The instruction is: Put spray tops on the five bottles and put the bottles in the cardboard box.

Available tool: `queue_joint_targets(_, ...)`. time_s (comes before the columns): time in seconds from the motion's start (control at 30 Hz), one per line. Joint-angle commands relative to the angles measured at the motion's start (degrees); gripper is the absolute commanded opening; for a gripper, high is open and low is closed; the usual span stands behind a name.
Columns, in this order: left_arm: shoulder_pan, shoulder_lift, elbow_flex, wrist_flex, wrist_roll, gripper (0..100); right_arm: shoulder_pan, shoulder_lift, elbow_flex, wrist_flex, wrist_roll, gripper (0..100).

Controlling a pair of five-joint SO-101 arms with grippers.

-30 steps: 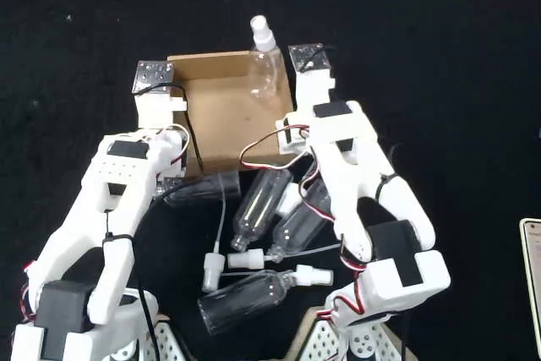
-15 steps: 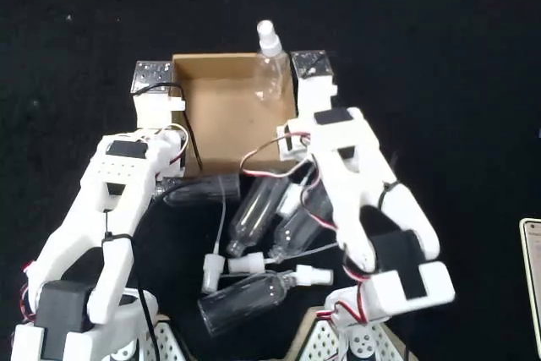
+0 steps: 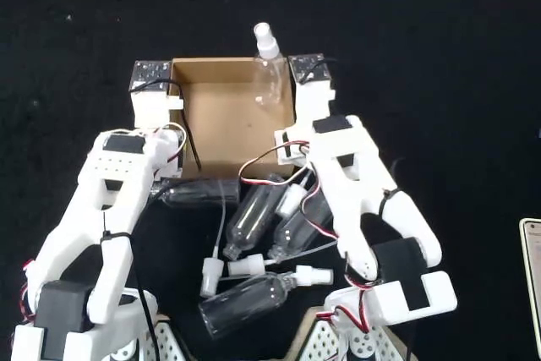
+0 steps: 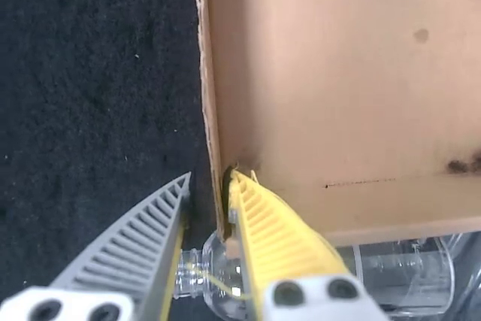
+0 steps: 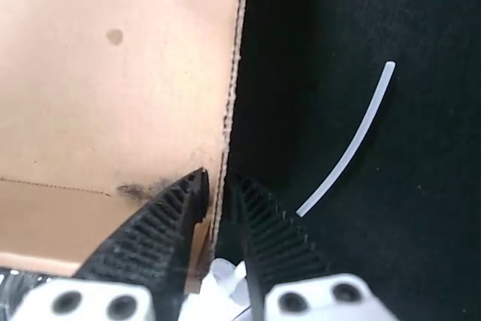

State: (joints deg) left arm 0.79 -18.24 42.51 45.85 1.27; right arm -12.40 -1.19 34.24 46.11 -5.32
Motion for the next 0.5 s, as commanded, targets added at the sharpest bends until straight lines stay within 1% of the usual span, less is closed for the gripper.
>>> queue_joint_targets(0.0,-0.4,-2.7,-3.4,0.8,-0.5,7,-1.8,-2.8,-0.7,-1.1,1.4,1.1)
queue_joint_targets(0.17,-0.7,-2.8,-4.7,1.1,-0.5,7,-1.9,-3.2,-1.0,-1.1,1.7,1.7)
queue_joint_targets(0.2,-0.9,-2.8,-5.8,1.2,-0.5,7,-1.9,-3.2,-1.5,-0.8,1.7,2.8)
queue_joint_targets(0.27,-2.2,-2.8,-8.0,2.5,-0.5,8,-1.9,-3.2,-2.3,-0.6,1.7,8.9)
queue_joint_targets(0.37,-3.6,-2.8,-10.7,5.2,-2.0,16,-1.9,-3.2,-2.5,-0.6,1.7,18.3)
queue_joint_targets(0.4,-4.2,-2.8,-11.2,5.7,-2.3,19,-1.9,-3.2,-2.6,-0.6,1.7,20.1)
queue_joint_targets(0.47,-5.2,-2.8,-11.9,6.2,-2.5,22,-1.9,-3.3,-2.7,-1.0,1.7,20.1)
